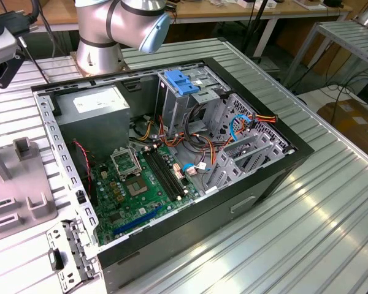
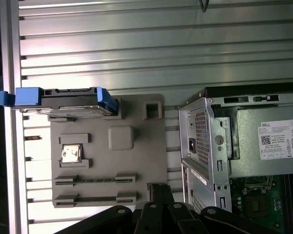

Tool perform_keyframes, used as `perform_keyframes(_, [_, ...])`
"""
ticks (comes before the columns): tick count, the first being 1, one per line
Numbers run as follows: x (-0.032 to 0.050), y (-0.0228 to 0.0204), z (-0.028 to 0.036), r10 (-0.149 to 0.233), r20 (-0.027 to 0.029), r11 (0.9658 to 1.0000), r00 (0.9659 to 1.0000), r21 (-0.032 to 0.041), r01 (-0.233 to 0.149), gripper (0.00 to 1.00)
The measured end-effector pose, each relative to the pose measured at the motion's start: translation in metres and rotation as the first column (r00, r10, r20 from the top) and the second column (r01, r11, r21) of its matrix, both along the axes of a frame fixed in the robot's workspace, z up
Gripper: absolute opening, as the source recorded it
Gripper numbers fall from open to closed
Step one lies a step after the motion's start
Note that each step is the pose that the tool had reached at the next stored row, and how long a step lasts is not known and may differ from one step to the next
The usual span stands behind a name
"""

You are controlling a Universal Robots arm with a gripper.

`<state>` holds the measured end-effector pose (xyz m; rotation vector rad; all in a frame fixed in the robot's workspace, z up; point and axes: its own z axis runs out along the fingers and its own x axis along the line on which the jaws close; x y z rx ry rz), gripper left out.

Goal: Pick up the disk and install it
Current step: 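Reach for the disk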

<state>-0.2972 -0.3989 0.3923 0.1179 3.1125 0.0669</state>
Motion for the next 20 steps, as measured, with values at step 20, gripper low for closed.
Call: perform_keyframes(20, [-0.004, 0.0, 0.0, 0.0, -0.0001, 1.0, 1.0, 0.0, 0.0, 0.11])
